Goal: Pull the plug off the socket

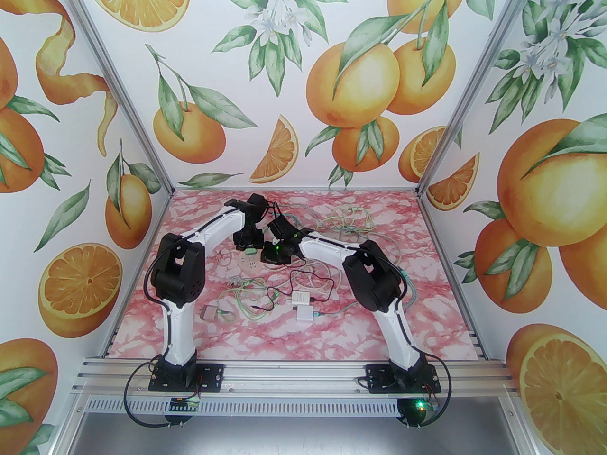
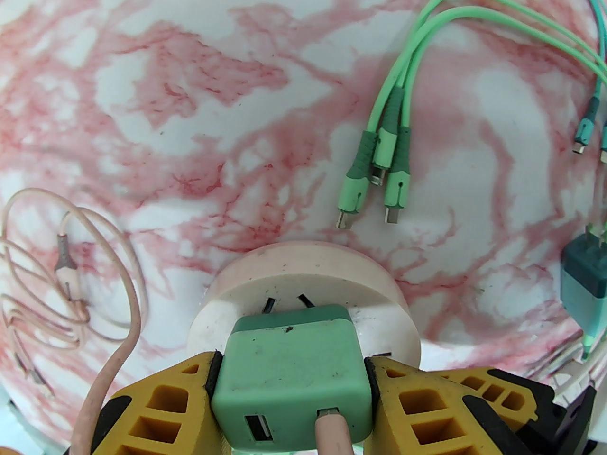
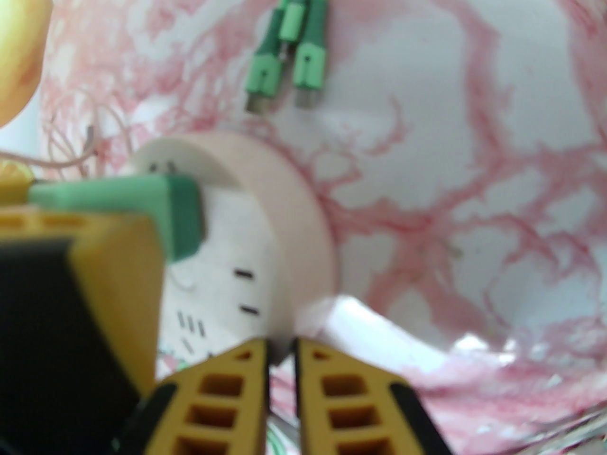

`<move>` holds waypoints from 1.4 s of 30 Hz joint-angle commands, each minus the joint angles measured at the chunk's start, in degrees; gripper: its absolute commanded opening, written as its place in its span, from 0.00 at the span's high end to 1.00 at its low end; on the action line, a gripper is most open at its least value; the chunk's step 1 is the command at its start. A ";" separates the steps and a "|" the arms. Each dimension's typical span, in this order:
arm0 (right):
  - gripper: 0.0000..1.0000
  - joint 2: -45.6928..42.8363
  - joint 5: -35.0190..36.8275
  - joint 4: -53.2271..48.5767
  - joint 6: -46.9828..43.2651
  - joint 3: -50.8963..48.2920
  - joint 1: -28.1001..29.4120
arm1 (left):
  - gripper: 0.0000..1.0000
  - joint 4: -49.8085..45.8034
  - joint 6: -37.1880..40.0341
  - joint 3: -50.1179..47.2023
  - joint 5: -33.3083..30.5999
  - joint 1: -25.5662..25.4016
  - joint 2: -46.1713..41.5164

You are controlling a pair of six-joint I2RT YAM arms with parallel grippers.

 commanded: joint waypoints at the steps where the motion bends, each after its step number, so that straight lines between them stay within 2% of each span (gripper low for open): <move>1: 0.84 5.37 4.59 -8.06 -1.10 -2.52 0.48 | 0.80 -1.52 1.61 0.66 1.78 0.43 1.61; 9: 0.84 6.00 5.02 -8.86 -0.96 -1.69 0.48 | 0.81 3.29 -2.06 -7.71 -4.63 -2.92 -6.56; 15: 0.84 6.62 5.05 -9.65 -1.01 -0.96 0.44 | 0.81 7.19 -5.62 -13.63 -6.64 -4.91 -11.27; 22: 0.84 6.62 5.38 -10.12 -1.17 -0.84 0.45 | 0.81 3.68 -3.88 -8.03 -5.51 -3.94 -7.98; 32: 0.84 6.31 5.90 -9.98 -1.01 -1.91 0.45 | 0.81 -1.60 0.49 2.11 -0.33 0.70 -0.32; 33: 0.84 6.40 5.89 -10.16 -1.00 -1.82 0.48 | 0.81 -1.92 0.69 2.48 1.63 1.01 0.13; 37: 0.84 6.62 6.07 -10.47 -1.06 -1.48 0.45 | 0.81 -0.96 0.04 0.89 1.71 0.87 -1.07; 42: 0.84 6.84 6.53 -10.81 -0.92 -1.07 0.44 | 0.82 4.40 -3.01 -6.76 0.40 -0.80 -7.36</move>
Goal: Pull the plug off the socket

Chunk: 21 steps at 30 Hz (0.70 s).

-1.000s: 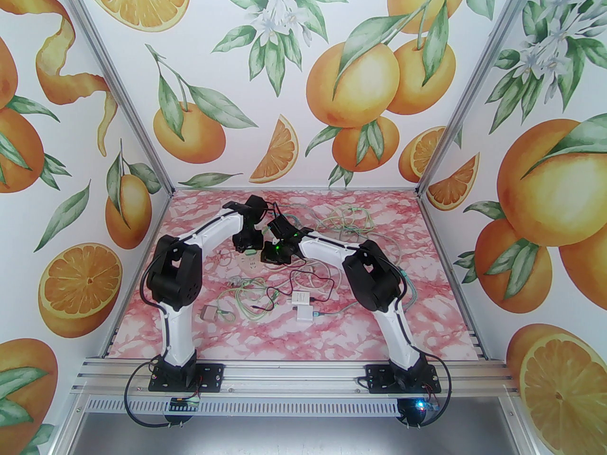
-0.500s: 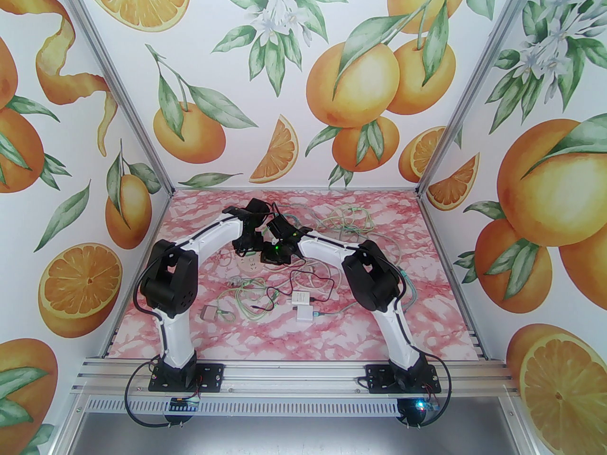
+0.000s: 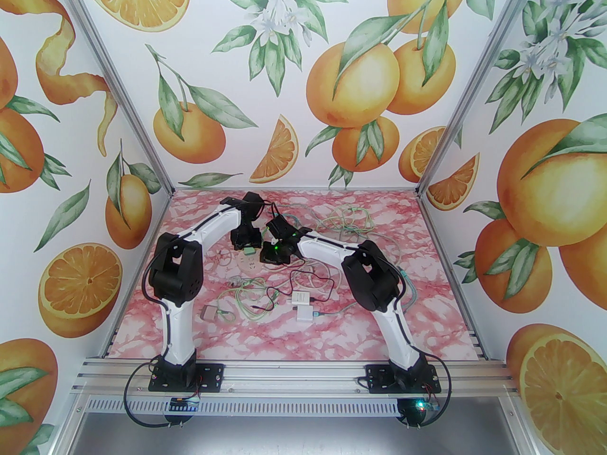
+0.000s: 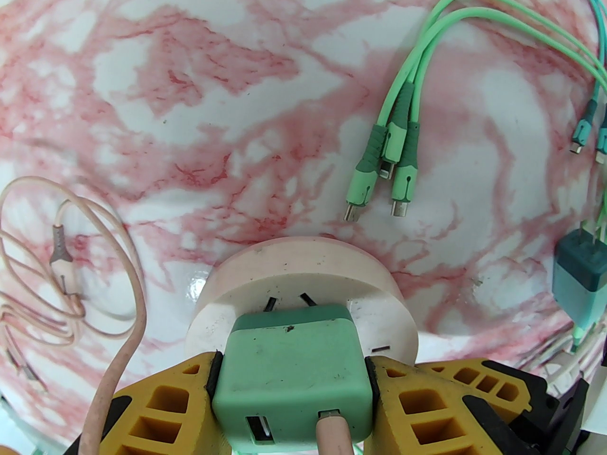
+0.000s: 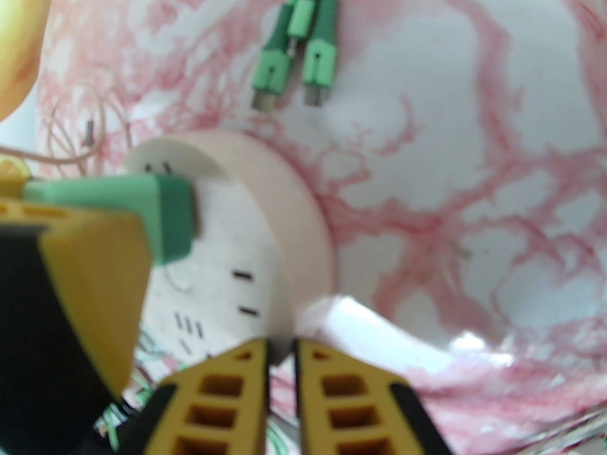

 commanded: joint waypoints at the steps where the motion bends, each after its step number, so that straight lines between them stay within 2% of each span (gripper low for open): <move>1: 0.84 6.25 6.15 -9.20 -0.25 -2.47 0.19 | 0.82 3.13 -2.00 -4.97 -2.64 -1.88 -6.09; 6: 0.84 6.92 6.20 -10.07 -0.27 -2.01 0.19 | 0.83 7.33 -4.70 -12.52 -6.00 -5.10 -11.01; 10: 0.84 6.98 6.44 -10.57 -0.59 -2.03 0.17 | 0.84 7.76 -5.26 -13.63 -6.45 -5.51 -11.56; 21: 0.86 6.98 7.18 -11.45 -1.43 -2.09 0.53 | 0.84 -5.48 2.51 6.68 -2.43 0.26 1.65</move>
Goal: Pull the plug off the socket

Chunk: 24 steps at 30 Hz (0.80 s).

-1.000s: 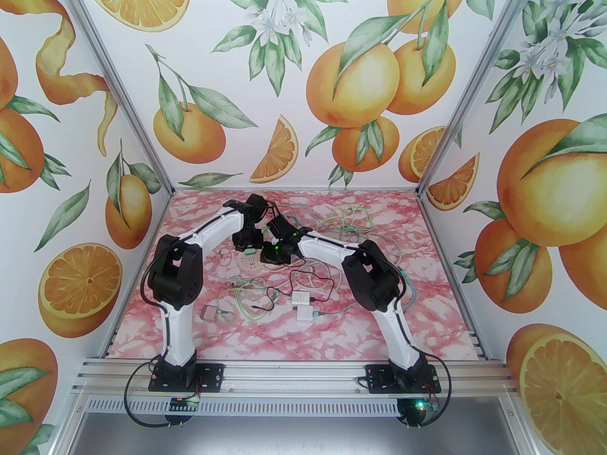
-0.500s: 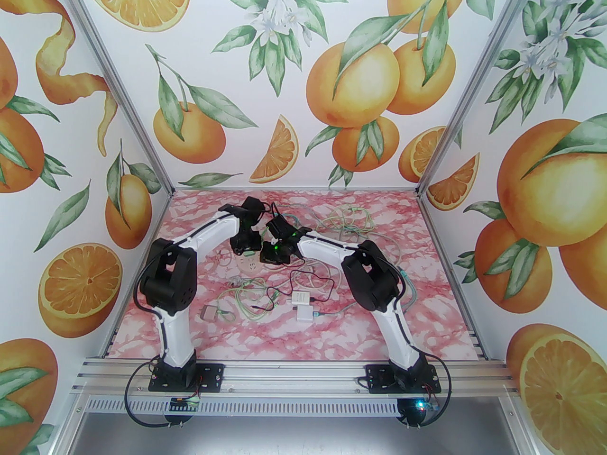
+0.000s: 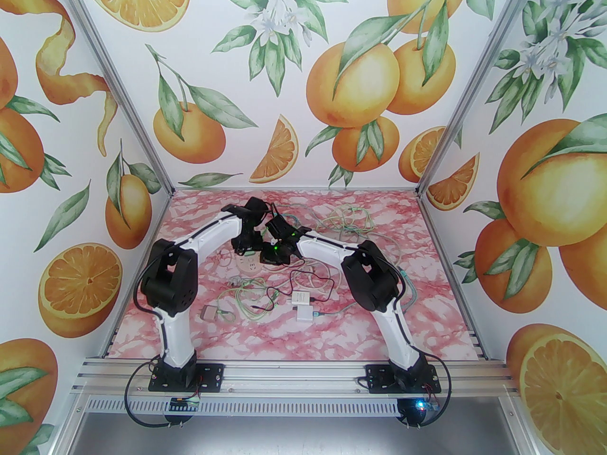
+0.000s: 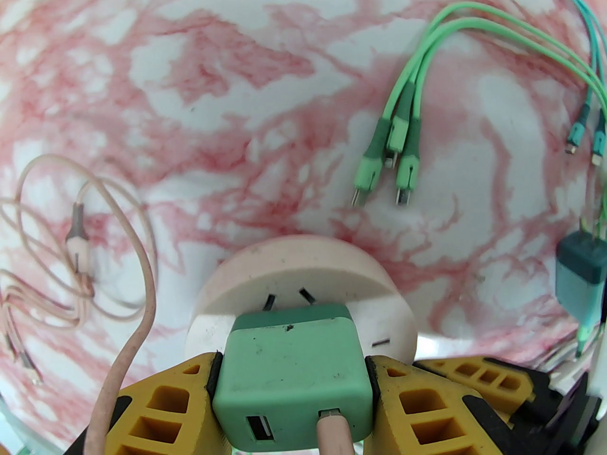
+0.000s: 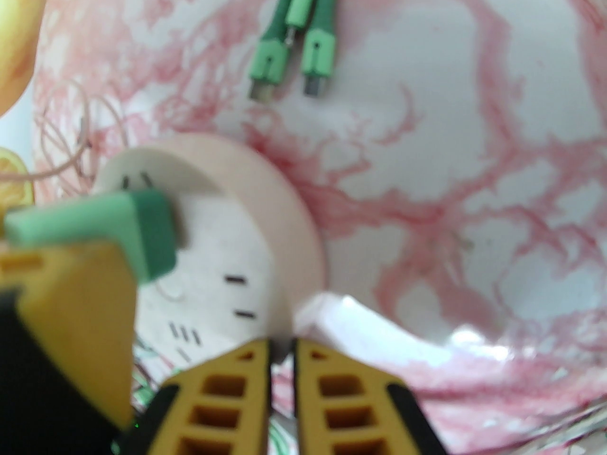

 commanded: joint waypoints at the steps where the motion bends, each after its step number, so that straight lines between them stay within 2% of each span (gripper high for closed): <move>1: 0.86 6.65 6.95 -9.86 -1.38 -3.11 0.35 | 0.84 -5.14 4.71 7.22 1.47 1.86 3.02; 4: 0.86 6.72 6.66 -9.82 -1.28 -3.13 0.52 | 0.84 -6.28 6.01 9.46 4.21 3.24 5.22; 7: 0.86 6.72 6.77 -9.85 -1.36 -3.07 0.55 | 0.84 -5.83 5.21 8.81 3.86 3.32 4.23; 12: 0.86 7.20 6.81 -10.37 -1.36 -1.15 0.51 | 0.86 -0.08 1.61 0.98 0.82 1.19 -2.25; 19: 0.86 8.08 6.90 -11.45 -1.54 0.30 0.49 | 0.87 7.48 -3.85 -12.29 -4.58 -5.05 -9.91; 24: 0.86 8.21 6.90 -11.76 -1.63 0.54 0.52 | 0.87 6.92 -4.23 -12.78 -4.16 -5.43 -9.18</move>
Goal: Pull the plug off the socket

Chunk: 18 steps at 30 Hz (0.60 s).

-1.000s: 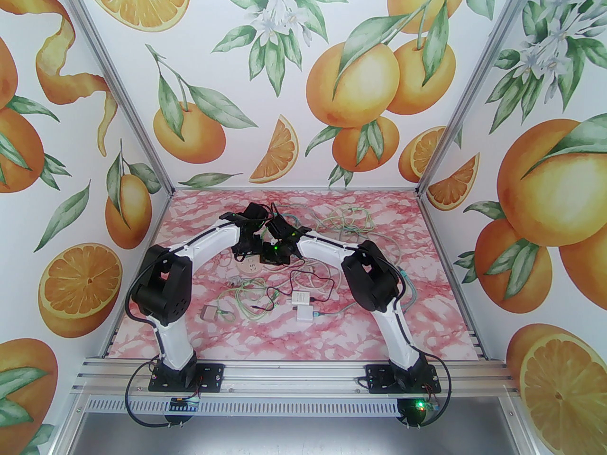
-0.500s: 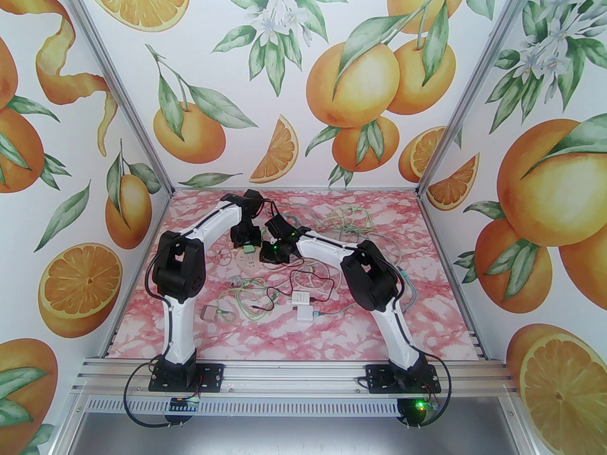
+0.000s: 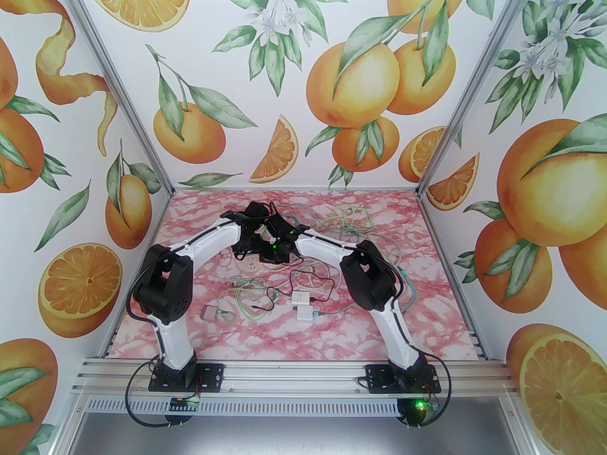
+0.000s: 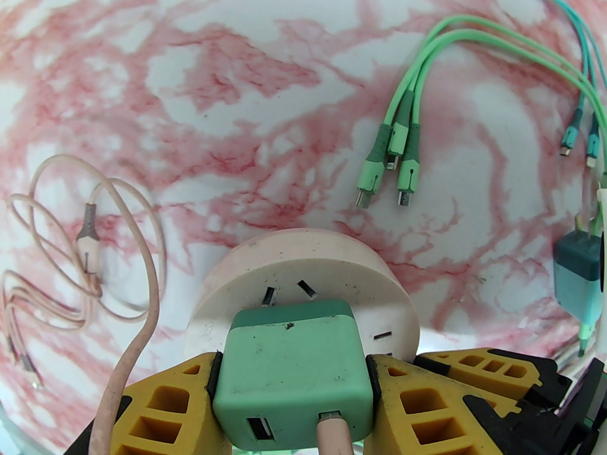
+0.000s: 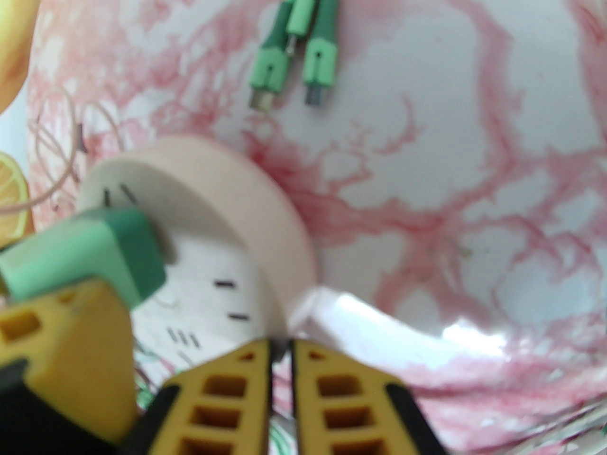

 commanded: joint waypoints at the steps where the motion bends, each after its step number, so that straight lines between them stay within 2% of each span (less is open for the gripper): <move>1: 0.86 6.99 6.40 -8.66 -1.21 -2.49 0.31 | 0.87 -4.42 0.17 1.20 1.77 -1.39 0.13; 12: 0.86 6.72 6.40 -8.28 -1.21 -3.11 0.67 | 0.87 -17.20 10.25 23.86 9.93 6.41 14.00; 15: 0.86 6.73 6.48 -8.31 -1.21 -3.02 0.69 | 0.88 -18.10 10.23 25.21 10.26 6.99 14.81; 18: 0.86 6.64 6.66 -8.46 -1.29 -3.10 0.70 | 0.89 -16.02 8.70 22.36 10.15 6.54 12.51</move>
